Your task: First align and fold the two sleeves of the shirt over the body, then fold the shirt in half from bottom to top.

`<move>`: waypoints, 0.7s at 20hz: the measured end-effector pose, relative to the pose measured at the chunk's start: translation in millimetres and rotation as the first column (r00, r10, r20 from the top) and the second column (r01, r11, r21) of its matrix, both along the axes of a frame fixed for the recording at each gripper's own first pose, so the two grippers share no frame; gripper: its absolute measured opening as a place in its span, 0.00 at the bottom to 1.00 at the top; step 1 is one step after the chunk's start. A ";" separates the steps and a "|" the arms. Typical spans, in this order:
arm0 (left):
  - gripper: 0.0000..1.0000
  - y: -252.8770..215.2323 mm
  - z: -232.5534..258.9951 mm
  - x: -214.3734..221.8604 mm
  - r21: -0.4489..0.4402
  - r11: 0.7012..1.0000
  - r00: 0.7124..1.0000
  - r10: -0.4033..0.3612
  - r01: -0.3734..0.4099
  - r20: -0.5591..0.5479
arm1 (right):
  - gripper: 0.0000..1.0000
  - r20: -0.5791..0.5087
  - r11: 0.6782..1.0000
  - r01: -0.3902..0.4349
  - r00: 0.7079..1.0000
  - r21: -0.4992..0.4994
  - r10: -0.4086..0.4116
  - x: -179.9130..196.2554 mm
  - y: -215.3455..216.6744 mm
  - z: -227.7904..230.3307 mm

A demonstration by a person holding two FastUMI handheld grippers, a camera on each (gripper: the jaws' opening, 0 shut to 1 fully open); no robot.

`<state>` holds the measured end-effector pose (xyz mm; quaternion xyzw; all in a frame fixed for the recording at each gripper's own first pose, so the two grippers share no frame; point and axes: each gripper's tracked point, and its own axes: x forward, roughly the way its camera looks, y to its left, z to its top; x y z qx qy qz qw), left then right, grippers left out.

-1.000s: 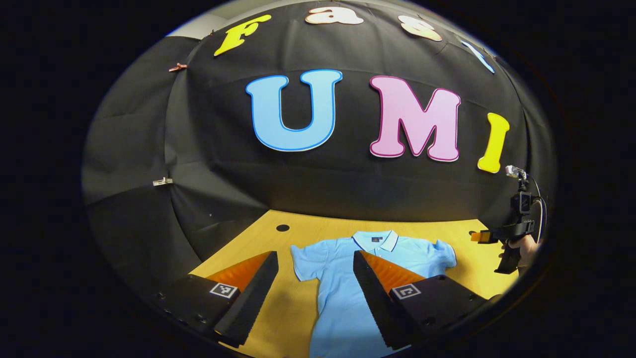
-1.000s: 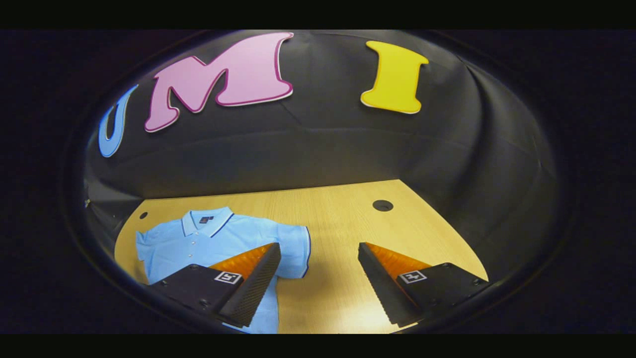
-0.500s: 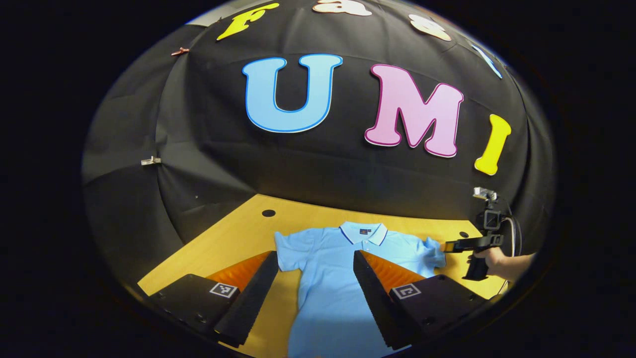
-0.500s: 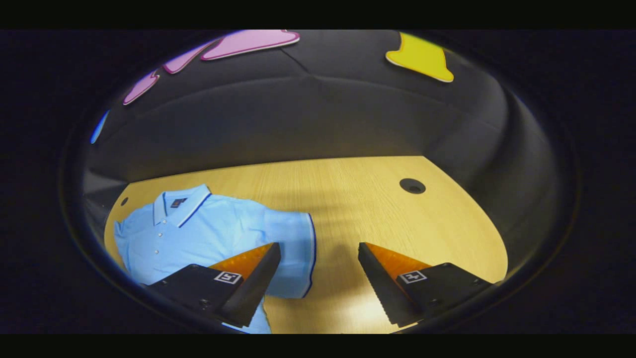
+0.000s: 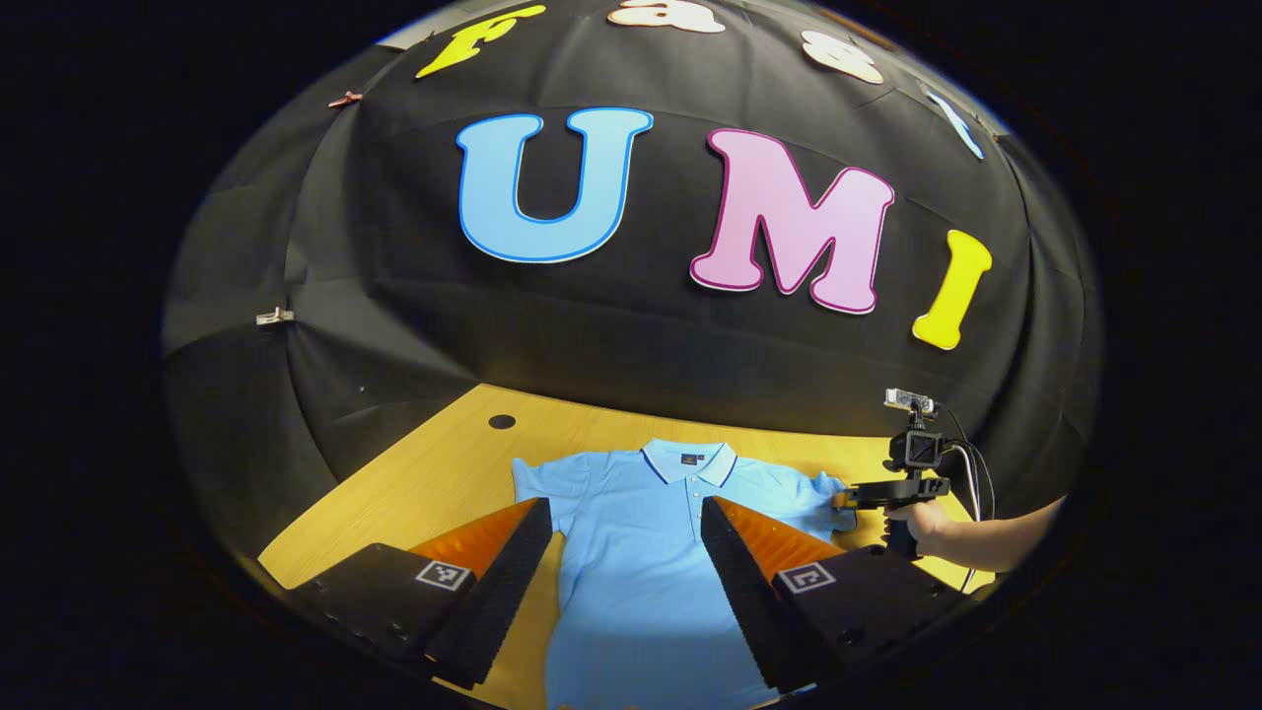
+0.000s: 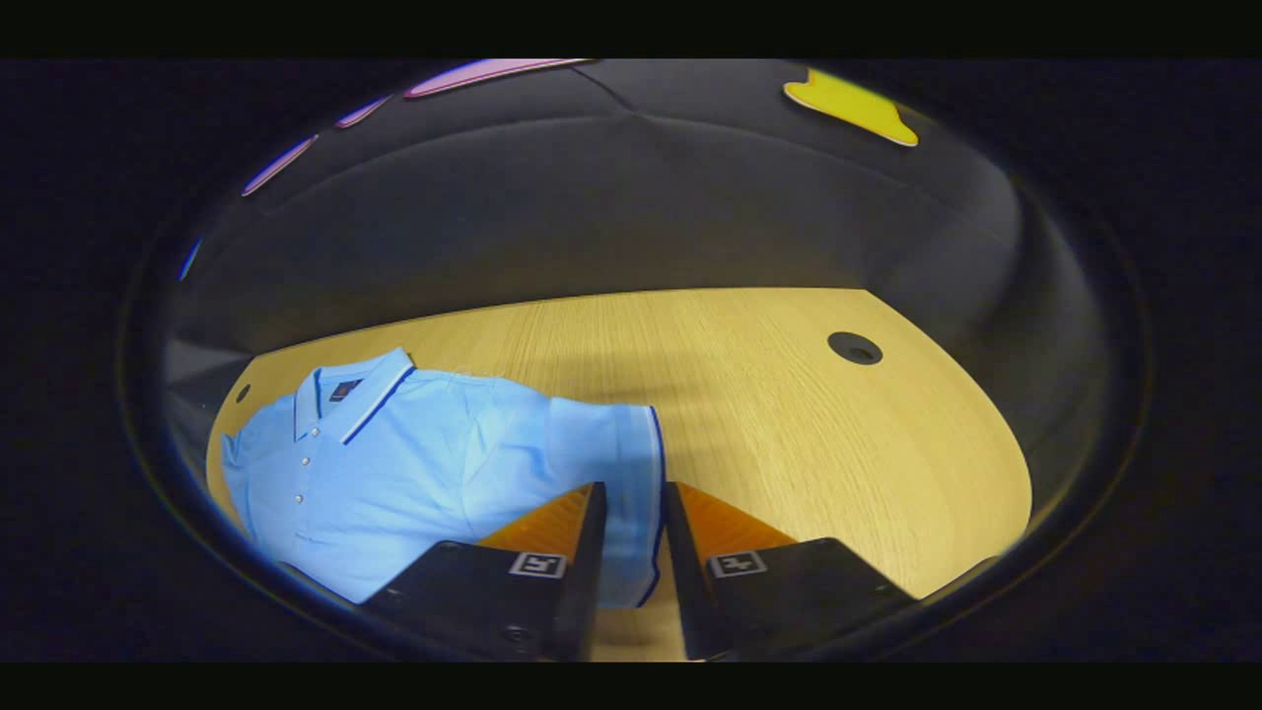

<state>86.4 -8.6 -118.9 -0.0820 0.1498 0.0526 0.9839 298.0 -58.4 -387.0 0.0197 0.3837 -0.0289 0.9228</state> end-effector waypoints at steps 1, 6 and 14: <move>0.97 -0.6 0.2 0.2 0.002 1.000 1.000 0.000 0.000 0.002 | 0.17 -0.008 1.000 0.013 1.000 0.020 -0.013 -1.3 2.8 -0.6; 0.97 -4.0 -1.9 -8.9 0.015 1.000 1.000 0.002 -0.002 -0.005 | 0.06 0.003 0.999 0.040 0.999 0.014 -0.040 0.8 -2.8 9.3; 0.97 20.8 -11.6 -26.5 -0.004 1.000 0.999 0.031 -0.031 -0.016 | 0.00 0.132 0.959 -0.154 0.973 -0.238 0.189 7.7 80.5 82.3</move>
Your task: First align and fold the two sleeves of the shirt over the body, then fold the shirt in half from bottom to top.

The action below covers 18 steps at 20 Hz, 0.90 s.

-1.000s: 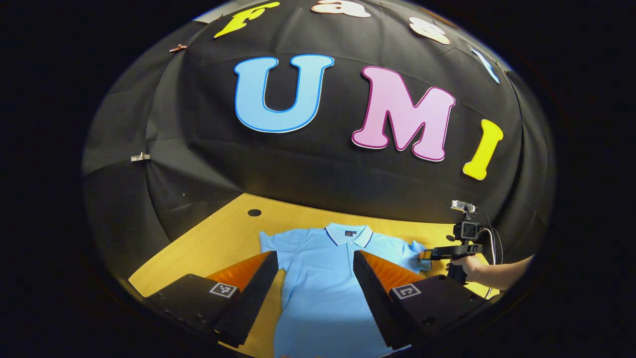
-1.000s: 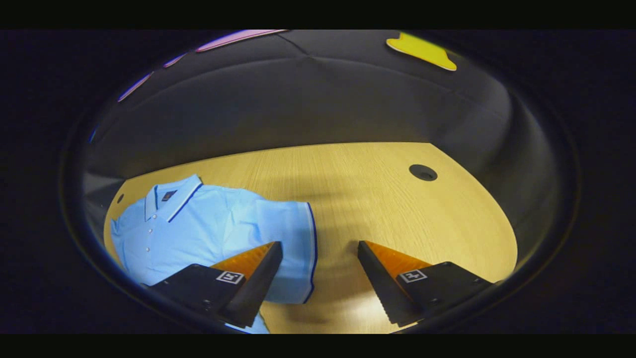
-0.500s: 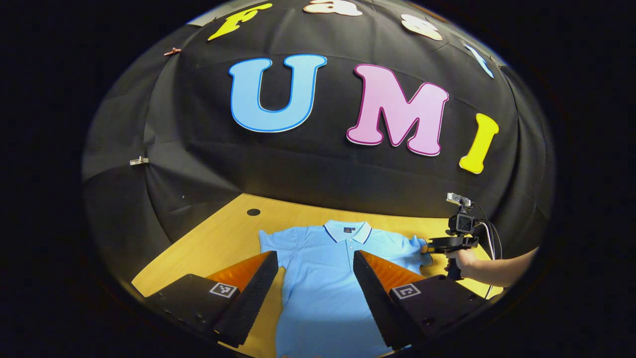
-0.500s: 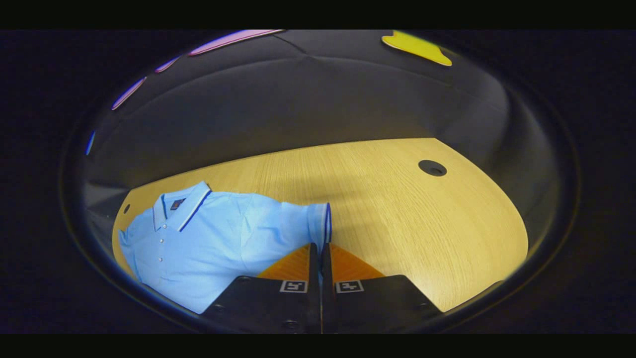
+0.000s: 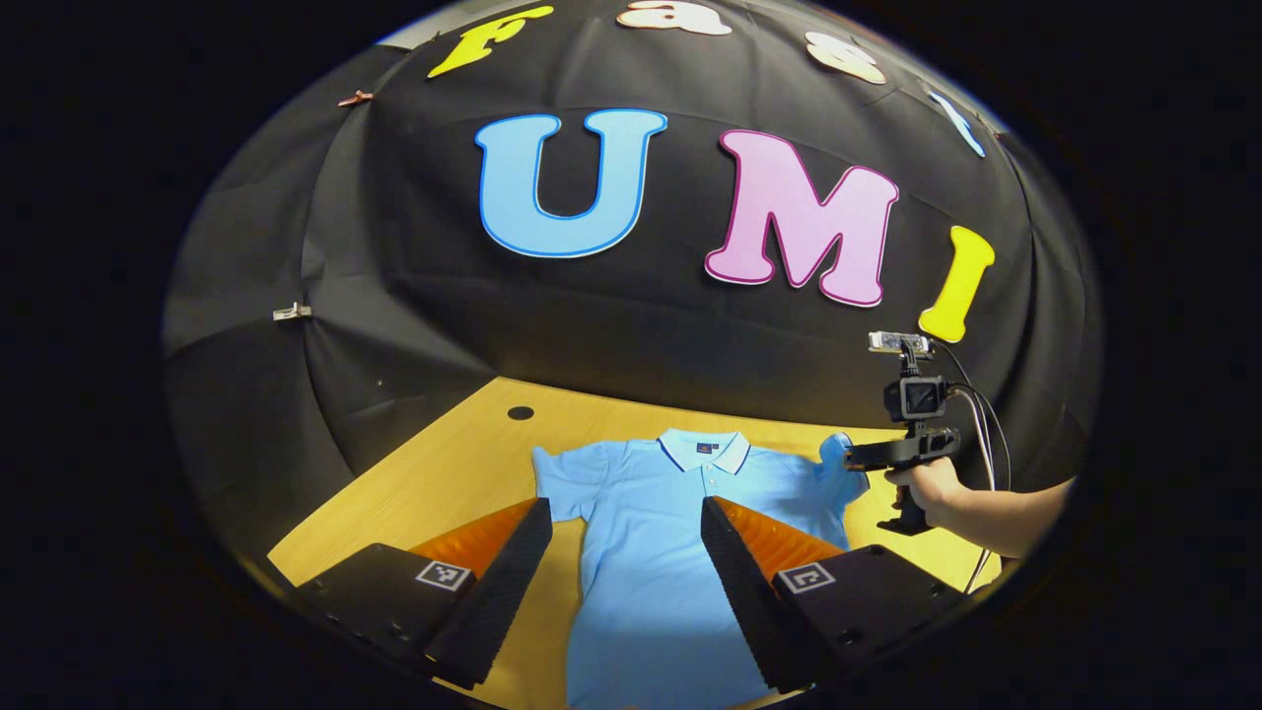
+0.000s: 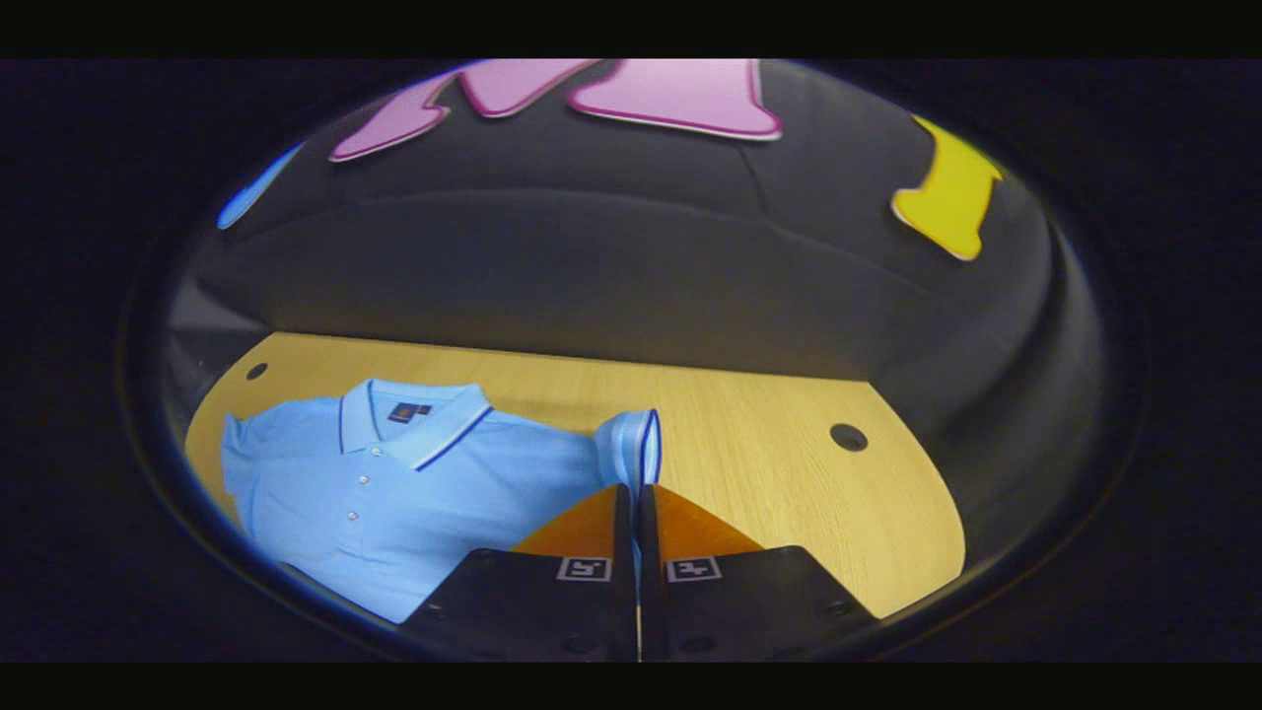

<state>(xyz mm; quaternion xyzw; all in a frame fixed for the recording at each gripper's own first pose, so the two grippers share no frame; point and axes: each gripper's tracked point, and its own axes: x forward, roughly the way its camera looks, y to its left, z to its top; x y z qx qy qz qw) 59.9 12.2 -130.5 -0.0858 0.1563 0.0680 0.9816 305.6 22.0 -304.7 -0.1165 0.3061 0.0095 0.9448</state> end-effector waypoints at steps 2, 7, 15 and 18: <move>0.97 7.4 -2.2 -2.4 -0.016 1.000 1.000 0.000 0.000 0.001 | 0.05 -0.006 0.996 -0.073 0.997 -0.048 0.072 -7.5 29.9 -1.8; 0.97 28.7 -12.5 -1.0 -0.066 0.998 1.000 -0.008 0.009 0.006 | 0.13 -0.051 0.980 -0.195 0.979 0.034 0.196 -40.1 104.9 -16.1; 0.97 72.0 -39.9 70.4 -0.090 0.996 1.000 -0.017 0.015 -0.026 | 0.90 -0.028 0.969 -0.194 0.979 0.151 0.200 -75.0 113.7 -4.6; 0.97 88.9 -70.9 115.3 -0.040 0.999 0.992 -0.014 0.009 -0.124 | 0.90 -0.019 0.982 -0.152 0.988 0.108 0.155 -91.2 84.9 12.5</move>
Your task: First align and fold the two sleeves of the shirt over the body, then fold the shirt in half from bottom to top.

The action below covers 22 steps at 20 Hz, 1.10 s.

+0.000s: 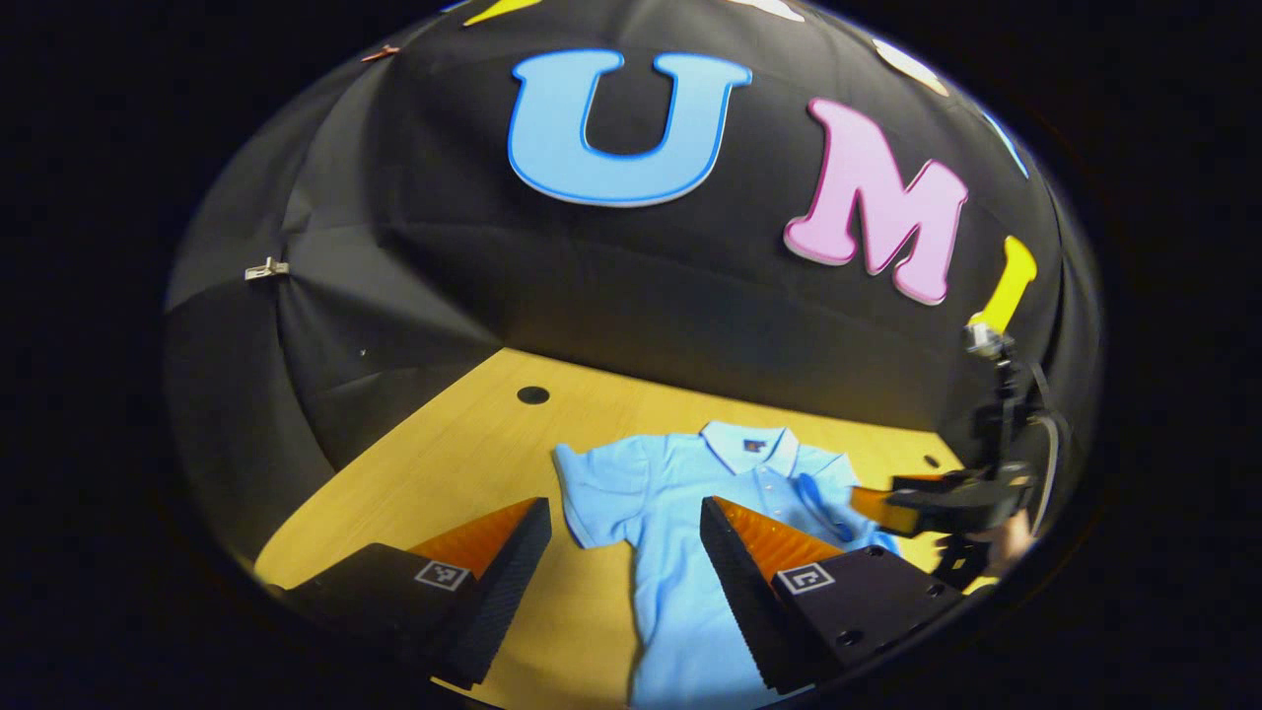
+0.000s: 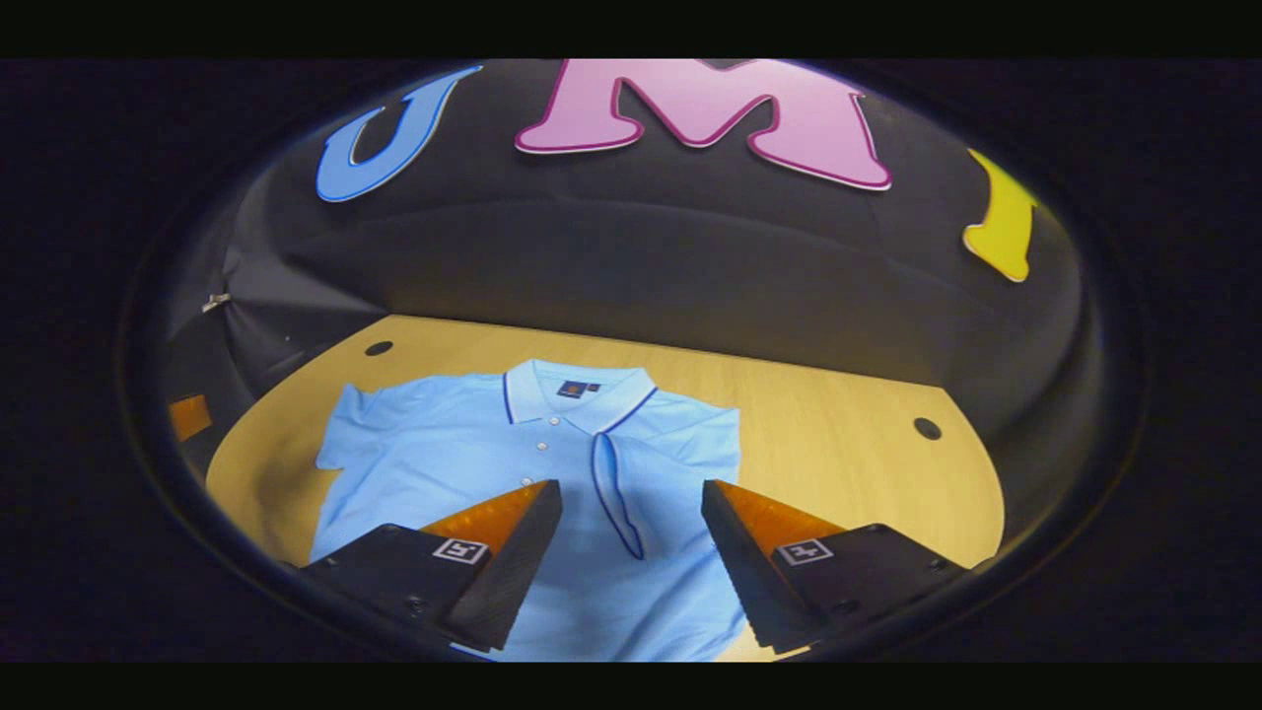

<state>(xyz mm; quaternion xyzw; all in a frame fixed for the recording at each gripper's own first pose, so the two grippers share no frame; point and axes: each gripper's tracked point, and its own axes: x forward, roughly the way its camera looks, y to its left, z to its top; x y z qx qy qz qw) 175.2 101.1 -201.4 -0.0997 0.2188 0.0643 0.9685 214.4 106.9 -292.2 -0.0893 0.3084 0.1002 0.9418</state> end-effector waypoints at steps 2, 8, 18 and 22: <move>0.98 8.2 -13.1 29.1 0.000 1.000 1.000 0.012 -0.012 -0.023 | 0.94 0.002 1.000 0.009 1.000 0.017 -0.009 -10.2 -9.9 11.8; 0.97 28.5 -64.1 101.6 0.033 0.999 0.995 0.028 -0.025 -0.093 | 0.98 0.037 0.999 0.040 0.999 0.001 -0.040 -30.2 -52.5 45.4; 0.97 47.1 -133.6 156.2 0.044 0.998 0.978 0.047 -0.038 -0.203 | 0.97 0.086 0.993 0.115 0.989 0.037 -0.118 -46.1 -103.1 84.7; 0.97 48.9 -144.6 159.4 0.068 0.997 0.973 0.043 -0.028 -0.229 | 0.98 0.097 0.992 0.123 0.988 0.018 -0.124 -50.7 -112.4 84.2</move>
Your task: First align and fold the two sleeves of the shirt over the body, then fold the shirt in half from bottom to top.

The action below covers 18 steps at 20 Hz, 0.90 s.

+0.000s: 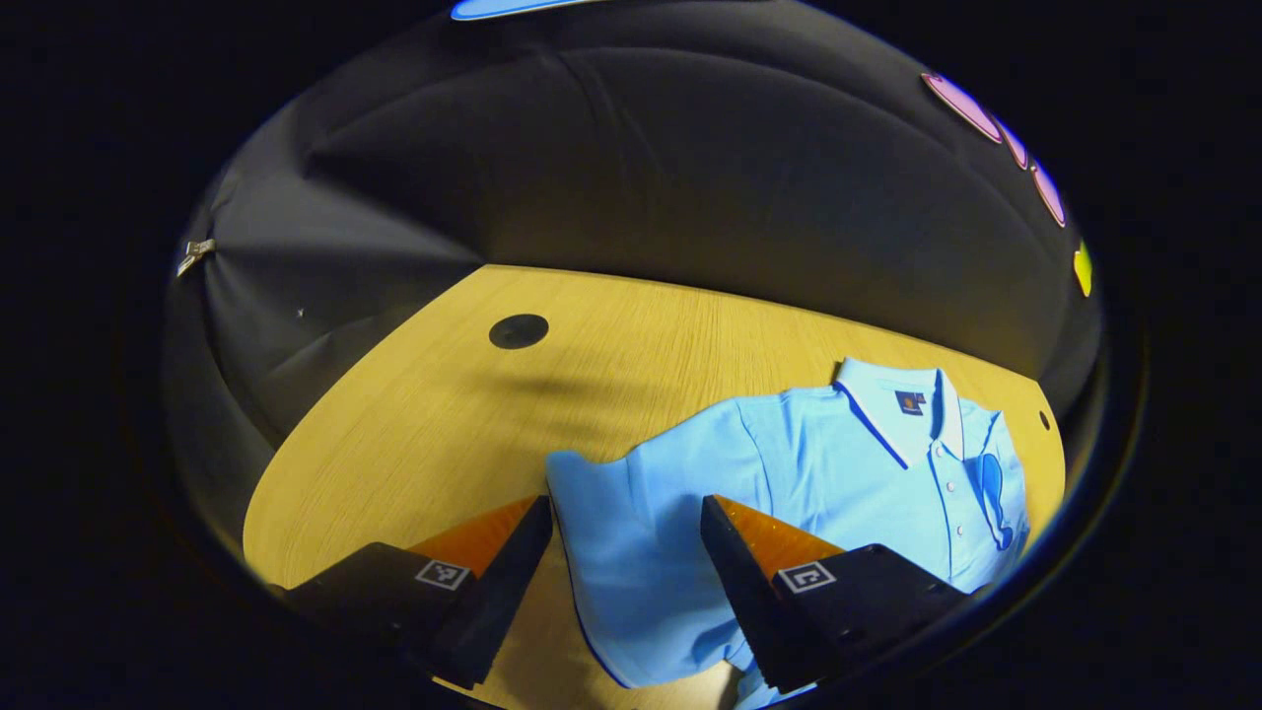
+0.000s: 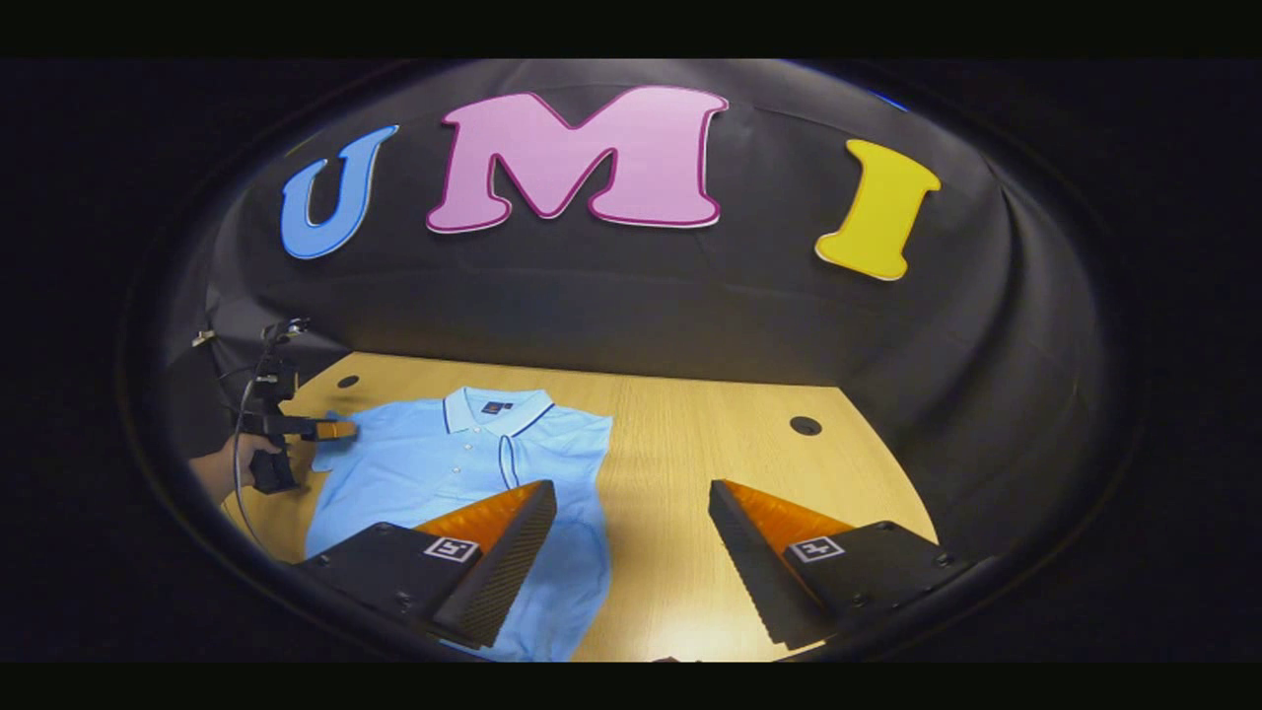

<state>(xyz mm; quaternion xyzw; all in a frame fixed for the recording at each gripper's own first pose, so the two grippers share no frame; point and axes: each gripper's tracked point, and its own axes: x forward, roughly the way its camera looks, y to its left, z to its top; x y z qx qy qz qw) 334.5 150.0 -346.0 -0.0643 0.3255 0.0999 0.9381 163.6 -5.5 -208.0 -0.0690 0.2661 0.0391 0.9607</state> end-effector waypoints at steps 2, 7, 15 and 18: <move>0.94 -1.0 -2.0 2.2 0.020 1.000 1.000 -0.003 0.003 -0.004 | 0.98 -0.006 1.000 -0.003 1.000 0.000 0.003 -2.4 -0.2 -2.9; 0.47 -17.2 0.9 11.8 0.022 0.998 0.998 -0.062 0.061 0.012 | 0.98 -0.008 1.000 0.000 1.000 0.002 0.000 -7.4 -2.2 -8.7; 0.06 -41.6 25.7 15.7 0.073 0.995 0.997 -0.071 0.068 0.042 | 0.98 -0.016 1.000 0.008 1.000 0.008 -0.008 -18.9 -11.7 -16.8; 0.06 -76.7 57.2 16.7 0.087 0.989 0.987 -0.124 0.115 0.099 | 0.98 -0.014 1.000 0.018 1.000 0.015 -0.018 -21.3 -17.6 -16.2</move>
